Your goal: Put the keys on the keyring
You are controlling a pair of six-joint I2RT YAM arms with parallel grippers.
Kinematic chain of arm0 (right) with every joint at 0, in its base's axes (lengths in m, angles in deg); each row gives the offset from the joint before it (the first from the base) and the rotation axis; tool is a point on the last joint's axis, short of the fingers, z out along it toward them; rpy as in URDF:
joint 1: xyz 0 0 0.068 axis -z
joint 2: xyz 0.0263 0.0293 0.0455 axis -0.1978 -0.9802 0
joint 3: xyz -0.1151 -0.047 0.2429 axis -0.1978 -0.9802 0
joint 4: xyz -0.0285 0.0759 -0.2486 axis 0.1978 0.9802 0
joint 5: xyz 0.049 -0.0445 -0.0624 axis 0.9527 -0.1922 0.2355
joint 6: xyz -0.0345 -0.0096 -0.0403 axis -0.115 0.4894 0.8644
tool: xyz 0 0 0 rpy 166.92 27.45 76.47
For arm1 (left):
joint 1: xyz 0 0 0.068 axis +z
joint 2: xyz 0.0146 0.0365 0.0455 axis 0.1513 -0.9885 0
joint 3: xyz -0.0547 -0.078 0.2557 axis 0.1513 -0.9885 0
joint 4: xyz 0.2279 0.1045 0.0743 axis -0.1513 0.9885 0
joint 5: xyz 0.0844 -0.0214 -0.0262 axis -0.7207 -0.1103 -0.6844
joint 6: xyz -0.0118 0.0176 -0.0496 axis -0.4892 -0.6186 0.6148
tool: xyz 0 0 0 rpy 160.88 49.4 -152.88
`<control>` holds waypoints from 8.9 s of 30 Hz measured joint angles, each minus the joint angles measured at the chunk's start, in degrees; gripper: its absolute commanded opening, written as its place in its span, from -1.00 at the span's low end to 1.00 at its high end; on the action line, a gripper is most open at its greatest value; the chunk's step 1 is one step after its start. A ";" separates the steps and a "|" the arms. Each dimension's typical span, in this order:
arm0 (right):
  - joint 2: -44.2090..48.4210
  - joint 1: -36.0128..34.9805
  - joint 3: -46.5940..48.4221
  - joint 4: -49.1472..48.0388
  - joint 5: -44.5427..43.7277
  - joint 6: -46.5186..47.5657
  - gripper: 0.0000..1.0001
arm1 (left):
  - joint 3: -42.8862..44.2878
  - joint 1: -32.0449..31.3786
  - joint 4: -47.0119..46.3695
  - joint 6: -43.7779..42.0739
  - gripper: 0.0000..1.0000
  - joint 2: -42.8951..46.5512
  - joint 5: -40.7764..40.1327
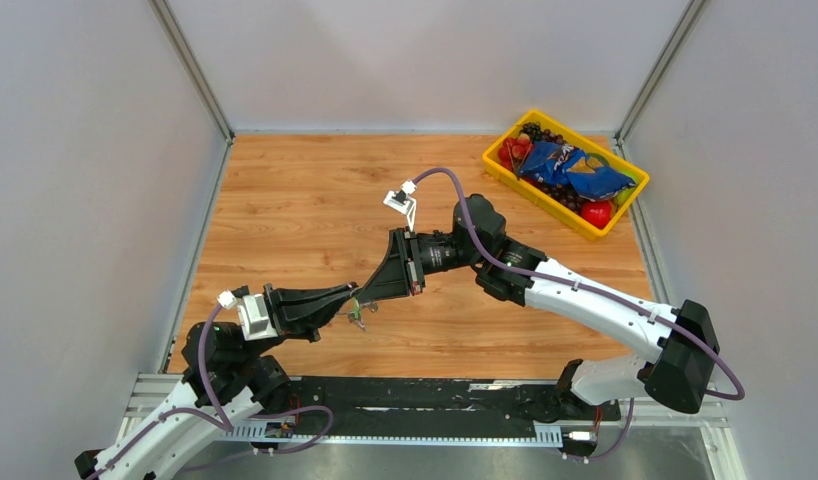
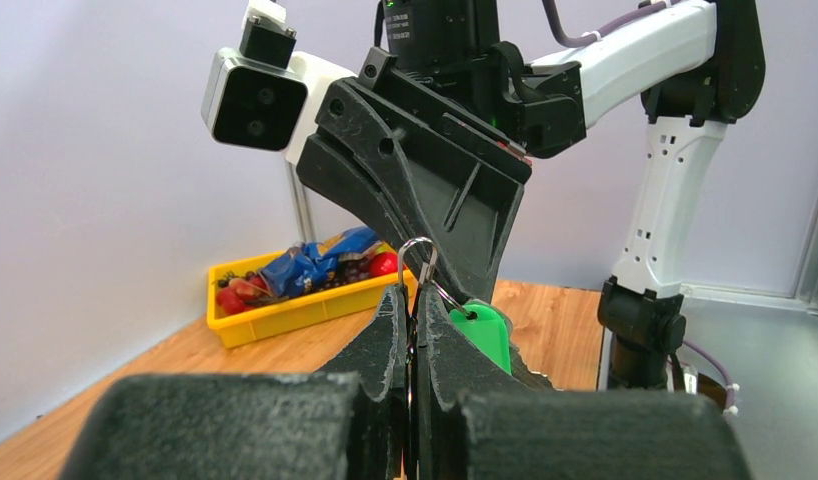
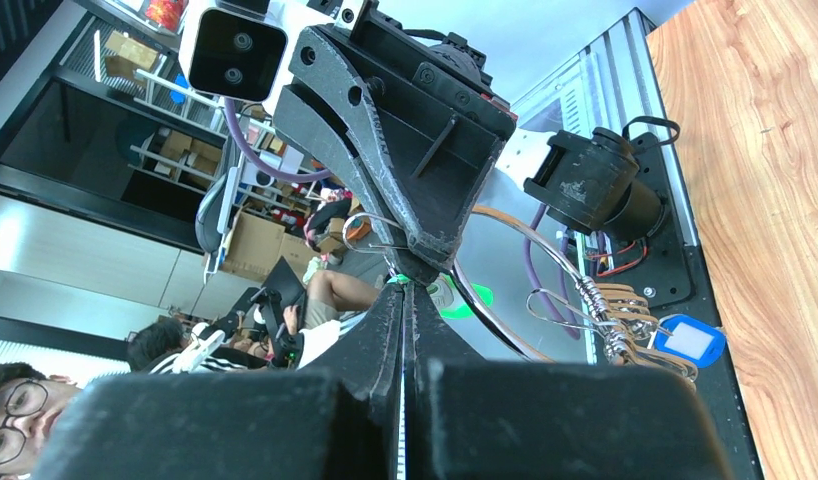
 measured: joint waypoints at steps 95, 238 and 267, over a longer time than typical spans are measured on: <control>-1.29 -1.25 2.19 1.86 -6.64 -9.35 -1.00 | -0.37 0.15 -0.42 -3.98 -0.99 0.90 -4.66; 22.91 14.16 -20.41 26.62 -27.76 17.66 1.00 | 24.35 -0.20 19.08 1.92 -0.39 -73.94 -27.12; 16.70 16.68 -16.02 29.83 -47.52 24.68 1.00 | 36.61 -0.17 23.21 -2.14 1.00 -52.37 -25.11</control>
